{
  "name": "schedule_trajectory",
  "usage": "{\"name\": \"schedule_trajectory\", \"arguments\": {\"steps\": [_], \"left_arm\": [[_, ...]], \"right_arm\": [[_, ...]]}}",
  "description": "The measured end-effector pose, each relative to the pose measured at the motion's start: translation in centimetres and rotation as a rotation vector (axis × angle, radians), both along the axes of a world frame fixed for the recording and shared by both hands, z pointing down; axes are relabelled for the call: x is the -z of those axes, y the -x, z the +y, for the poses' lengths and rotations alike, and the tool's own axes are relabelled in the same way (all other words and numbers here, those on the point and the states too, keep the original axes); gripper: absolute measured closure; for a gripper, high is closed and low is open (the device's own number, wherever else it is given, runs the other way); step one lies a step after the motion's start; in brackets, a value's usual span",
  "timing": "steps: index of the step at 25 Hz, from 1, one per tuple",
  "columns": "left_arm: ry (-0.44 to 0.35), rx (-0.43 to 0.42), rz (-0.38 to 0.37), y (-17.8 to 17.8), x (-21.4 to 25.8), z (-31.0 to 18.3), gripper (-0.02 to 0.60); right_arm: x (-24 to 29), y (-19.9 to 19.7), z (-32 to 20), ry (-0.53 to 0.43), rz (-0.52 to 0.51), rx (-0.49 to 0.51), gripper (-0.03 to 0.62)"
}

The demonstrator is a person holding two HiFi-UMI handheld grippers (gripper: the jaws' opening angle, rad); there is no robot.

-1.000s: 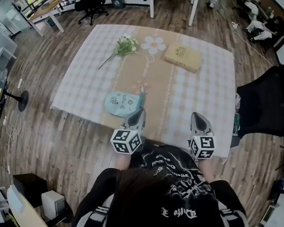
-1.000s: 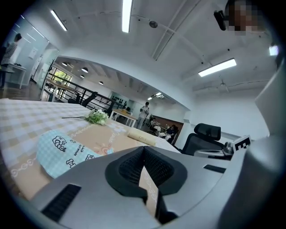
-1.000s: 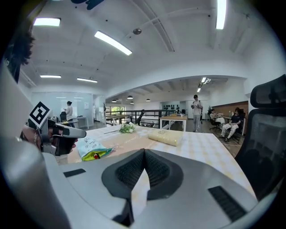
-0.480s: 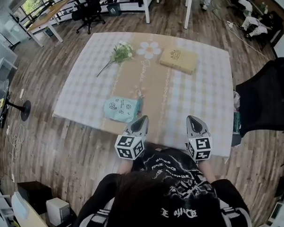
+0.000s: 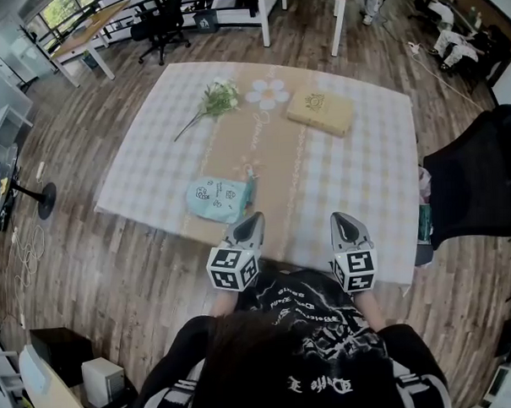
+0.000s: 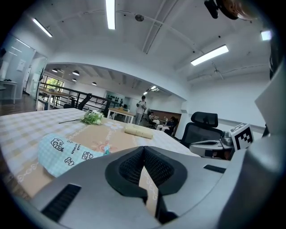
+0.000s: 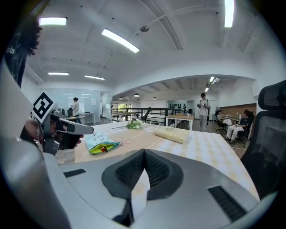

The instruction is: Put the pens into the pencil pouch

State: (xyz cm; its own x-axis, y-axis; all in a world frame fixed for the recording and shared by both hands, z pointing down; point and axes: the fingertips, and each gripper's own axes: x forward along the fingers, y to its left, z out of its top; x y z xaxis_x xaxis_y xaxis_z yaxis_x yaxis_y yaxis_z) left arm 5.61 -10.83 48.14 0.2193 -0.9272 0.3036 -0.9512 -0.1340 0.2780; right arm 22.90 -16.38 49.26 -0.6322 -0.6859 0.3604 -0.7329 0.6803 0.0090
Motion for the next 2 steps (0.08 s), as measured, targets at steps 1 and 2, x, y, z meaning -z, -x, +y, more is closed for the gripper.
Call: {"name": "schedule_trajectory", "arguments": {"steps": [1, 2], "left_arm": [[0.001, 0.000, 0.000, -0.06, -0.06, -0.04, 0.561], [0.002, 0.000, 0.001, -0.14, -0.11, -0.08, 0.561]], "right_arm": [[-0.03, -0.04, 0.01, 0.000, -0.001, 0.000, 0.586], [-0.04, -0.09, 0.03, 0.000, -0.002, 0.000, 0.586]]}}
